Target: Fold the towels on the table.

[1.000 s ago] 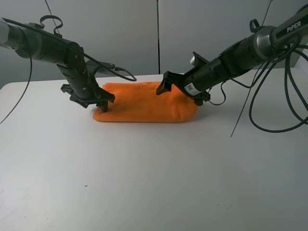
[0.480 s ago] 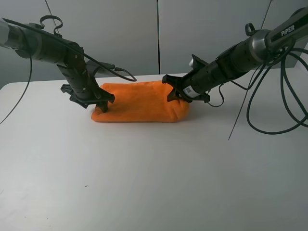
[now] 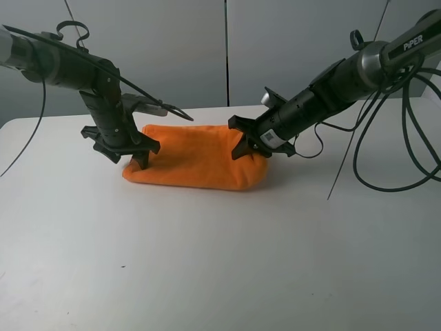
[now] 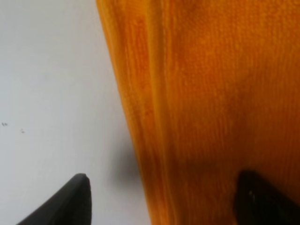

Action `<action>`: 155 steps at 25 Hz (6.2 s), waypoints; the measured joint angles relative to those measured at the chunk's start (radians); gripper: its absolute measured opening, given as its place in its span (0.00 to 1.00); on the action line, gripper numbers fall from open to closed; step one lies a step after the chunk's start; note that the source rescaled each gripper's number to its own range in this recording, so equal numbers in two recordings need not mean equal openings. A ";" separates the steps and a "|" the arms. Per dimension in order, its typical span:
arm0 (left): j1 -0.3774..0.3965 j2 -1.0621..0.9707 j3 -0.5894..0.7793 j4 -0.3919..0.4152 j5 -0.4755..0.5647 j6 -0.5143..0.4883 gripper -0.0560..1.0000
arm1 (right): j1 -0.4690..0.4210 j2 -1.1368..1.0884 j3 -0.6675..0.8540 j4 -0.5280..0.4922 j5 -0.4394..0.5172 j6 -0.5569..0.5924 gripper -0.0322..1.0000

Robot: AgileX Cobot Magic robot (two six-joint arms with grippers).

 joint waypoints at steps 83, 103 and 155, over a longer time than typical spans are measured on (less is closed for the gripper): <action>0.000 -0.011 0.017 -0.120 -0.038 0.128 0.83 | 0.224 0.028 -0.002 0.652 -0.230 -0.114 0.14; 0.019 -0.164 0.018 -0.112 -0.007 0.131 0.83 | 0.224 0.033 -0.002 0.656 -0.230 -0.112 0.14; 0.239 -0.970 0.209 -0.154 0.316 0.130 0.98 | -0.002 -0.736 0.224 -0.665 0.011 0.498 1.00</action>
